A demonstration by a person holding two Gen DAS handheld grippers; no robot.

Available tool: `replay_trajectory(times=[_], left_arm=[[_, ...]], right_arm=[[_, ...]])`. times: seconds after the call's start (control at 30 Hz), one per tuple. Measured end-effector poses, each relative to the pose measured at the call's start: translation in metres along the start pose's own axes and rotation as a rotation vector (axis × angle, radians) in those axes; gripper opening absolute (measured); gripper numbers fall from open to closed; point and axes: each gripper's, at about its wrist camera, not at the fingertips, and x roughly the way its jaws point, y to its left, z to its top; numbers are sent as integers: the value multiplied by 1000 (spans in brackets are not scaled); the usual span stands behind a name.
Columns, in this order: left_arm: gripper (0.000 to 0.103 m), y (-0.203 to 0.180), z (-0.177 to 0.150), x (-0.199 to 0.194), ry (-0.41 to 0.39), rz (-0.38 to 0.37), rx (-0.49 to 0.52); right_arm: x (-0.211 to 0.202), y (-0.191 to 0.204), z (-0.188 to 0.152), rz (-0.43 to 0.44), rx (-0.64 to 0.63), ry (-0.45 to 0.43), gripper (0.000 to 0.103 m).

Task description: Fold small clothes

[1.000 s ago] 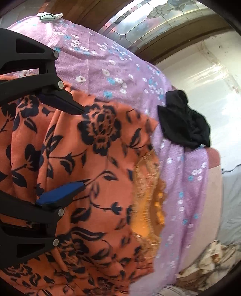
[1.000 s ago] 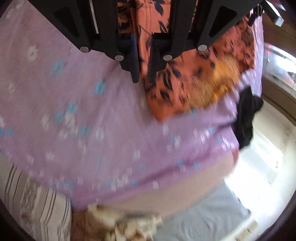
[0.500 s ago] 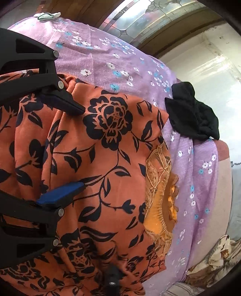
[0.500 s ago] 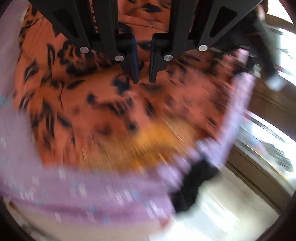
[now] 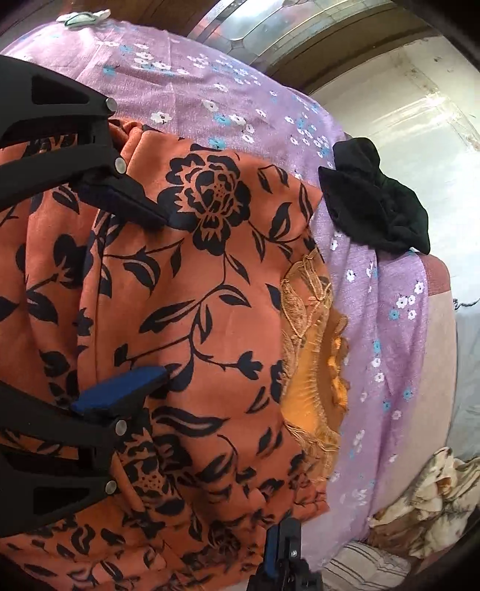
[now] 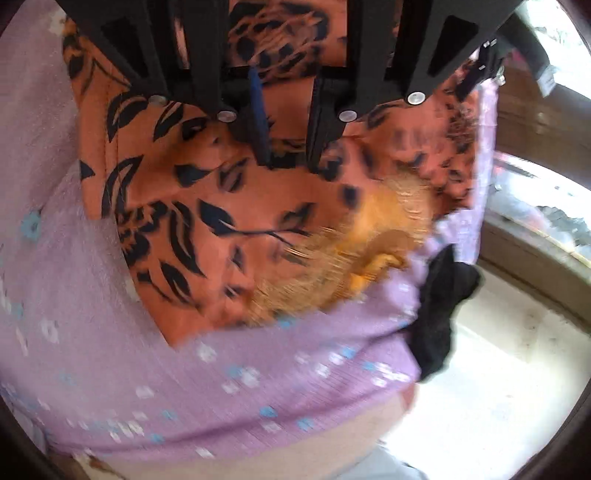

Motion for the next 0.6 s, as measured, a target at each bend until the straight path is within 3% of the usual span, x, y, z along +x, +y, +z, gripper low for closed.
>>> replay_trajectory(times=[0.17,0.27,0.4,0.5,0.57,0.6], left_arm=[[78,-8,-7,1,11,-1,47],[78,-11,-9,0,3,17,65],[78,4,-10,-16,-2,-38,5],[78,27,-21,-36,-38,-23,-34],[79,46,-31,-49,-54,2,-75],[79,55,-35,-54,-56,10,-99]], right_arm=[[-11,2,-12,43,-3,56,24],[9,-12,-34,-29,16,188,34],[-22,-7,-38,-2,-23,107,35],[-61,-11,-43,6,-54,19,40],[-89,-29,-53,26,-8,-52,70],[-98,-36,-56,29,17,-73,70]])
